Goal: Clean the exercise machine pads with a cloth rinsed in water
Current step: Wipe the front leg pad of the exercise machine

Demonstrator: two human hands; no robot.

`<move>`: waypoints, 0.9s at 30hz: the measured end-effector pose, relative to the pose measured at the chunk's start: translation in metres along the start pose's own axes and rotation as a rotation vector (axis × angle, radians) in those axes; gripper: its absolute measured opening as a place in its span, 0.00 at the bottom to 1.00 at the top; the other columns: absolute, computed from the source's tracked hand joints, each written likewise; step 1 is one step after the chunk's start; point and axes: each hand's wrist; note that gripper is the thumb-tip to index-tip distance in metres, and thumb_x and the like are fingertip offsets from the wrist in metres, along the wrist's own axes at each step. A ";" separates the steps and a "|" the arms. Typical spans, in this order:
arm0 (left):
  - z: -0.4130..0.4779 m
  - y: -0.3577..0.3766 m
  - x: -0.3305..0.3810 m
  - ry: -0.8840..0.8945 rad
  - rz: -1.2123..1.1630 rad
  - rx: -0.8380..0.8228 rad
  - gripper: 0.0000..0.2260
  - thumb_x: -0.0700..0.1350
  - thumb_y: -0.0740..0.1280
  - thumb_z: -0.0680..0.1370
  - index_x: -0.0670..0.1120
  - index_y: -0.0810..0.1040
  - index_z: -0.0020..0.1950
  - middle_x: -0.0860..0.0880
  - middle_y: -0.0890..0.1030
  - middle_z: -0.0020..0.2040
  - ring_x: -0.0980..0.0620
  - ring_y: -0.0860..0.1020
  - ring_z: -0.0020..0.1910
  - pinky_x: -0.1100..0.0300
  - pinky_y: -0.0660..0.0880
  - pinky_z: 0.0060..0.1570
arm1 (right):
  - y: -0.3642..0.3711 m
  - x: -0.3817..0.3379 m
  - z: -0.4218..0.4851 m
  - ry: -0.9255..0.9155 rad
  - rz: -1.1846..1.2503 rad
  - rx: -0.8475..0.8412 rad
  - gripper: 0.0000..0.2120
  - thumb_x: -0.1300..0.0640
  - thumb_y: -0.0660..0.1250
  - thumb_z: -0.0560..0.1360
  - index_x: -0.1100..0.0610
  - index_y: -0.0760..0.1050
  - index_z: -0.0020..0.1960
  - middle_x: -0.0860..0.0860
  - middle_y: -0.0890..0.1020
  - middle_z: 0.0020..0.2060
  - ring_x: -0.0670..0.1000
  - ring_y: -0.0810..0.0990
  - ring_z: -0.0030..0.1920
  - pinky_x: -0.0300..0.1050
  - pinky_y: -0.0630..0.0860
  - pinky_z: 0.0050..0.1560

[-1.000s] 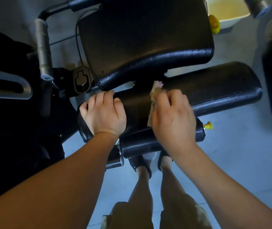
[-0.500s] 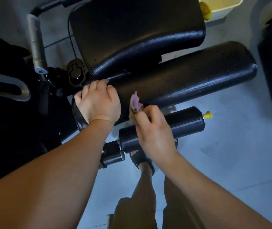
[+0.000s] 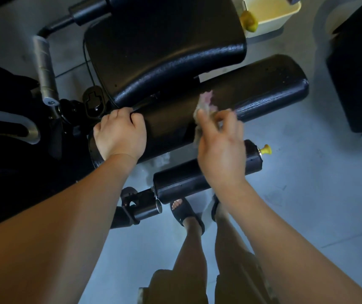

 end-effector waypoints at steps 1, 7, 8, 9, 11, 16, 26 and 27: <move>0.000 0.000 0.000 0.005 0.002 -0.012 0.23 0.52 0.50 0.82 0.51 0.76 0.71 0.47 0.78 0.68 0.44 0.71 0.68 0.46 0.62 0.71 | 0.002 -0.004 -0.004 -0.078 -0.001 -0.051 0.22 0.57 0.59 0.81 0.51 0.72 0.75 0.59 0.72 0.62 0.59 0.71 0.56 0.46 0.75 0.44; -0.016 0.004 0.020 0.112 0.017 -0.001 0.24 0.53 0.51 0.82 0.46 0.72 0.73 0.45 0.76 0.69 0.43 0.70 0.70 0.46 0.60 0.75 | -0.012 0.029 0.012 -0.115 0.036 -0.046 0.22 0.60 0.63 0.81 0.58 0.72 0.75 0.60 0.72 0.60 0.59 0.72 0.55 0.51 0.79 0.46; -0.020 0.006 0.030 0.162 0.025 -0.013 0.25 0.54 0.51 0.82 0.46 0.71 0.75 0.46 0.74 0.70 0.44 0.69 0.71 0.46 0.59 0.75 | -0.017 0.037 0.018 -0.061 0.027 -0.012 0.21 0.61 0.63 0.81 0.59 0.73 0.74 0.60 0.72 0.60 0.60 0.72 0.55 0.50 0.78 0.46; -0.022 0.008 0.044 0.213 0.034 -0.026 0.26 0.55 0.50 0.81 0.47 0.69 0.76 0.46 0.73 0.71 0.44 0.68 0.71 0.47 0.58 0.76 | -0.022 0.047 0.025 -0.014 0.013 0.016 0.20 0.61 0.62 0.81 0.59 0.74 0.73 0.60 0.72 0.60 0.60 0.72 0.55 0.50 0.77 0.47; -0.021 0.012 0.072 0.293 0.052 -0.046 0.27 0.57 0.49 0.81 0.47 0.67 0.77 0.46 0.72 0.73 0.44 0.67 0.72 0.47 0.58 0.77 | -0.030 0.057 0.034 0.040 0.000 0.037 0.19 0.62 0.61 0.81 0.59 0.75 0.71 0.60 0.72 0.60 0.61 0.72 0.55 0.52 0.78 0.49; -0.003 0.023 0.119 0.202 0.047 -0.085 0.26 0.59 0.46 0.83 0.52 0.67 0.77 0.48 0.74 0.72 0.47 0.69 0.72 0.45 0.60 0.75 | -0.035 0.063 0.033 -0.250 -0.023 -0.120 0.19 0.60 0.62 0.79 0.57 0.76 0.70 0.57 0.74 0.60 0.58 0.71 0.55 0.48 0.76 0.47; -0.003 0.030 0.121 0.178 0.093 -0.034 0.25 0.58 0.46 0.83 0.53 0.69 0.76 0.51 0.75 0.71 0.49 0.70 0.72 0.47 0.62 0.74 | -0.032 0.064 0.083 -0.346 -0.119 -0.186 0.19 0.55 0.59 0.79 0.56 0.76 0.68 0.55 0.75 0.57 0.56 0.70 0.53 0.49 0.71 0.52; -0.003 0.031 0.121 0.177 0.097 -0.032 0.25 0.58 0.47 0.83 0.53 0.69 0.76 0.51 0.75 0.71 0.49 0.70 0.72 0.47 0.62 0.73 | -0.032 0.066 0.086 -0.378 -0.111 -0.209 0.19 0.54 0.59 0.79 0.55 0.77 0.68 0.55 0.76 0.56 0.56 0.71 0.53 0.52 0.71 0.51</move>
Point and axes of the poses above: each hand's wrist, its own z-axis towards the middle knuckle, its own y-axis out of the palm, x = y × z
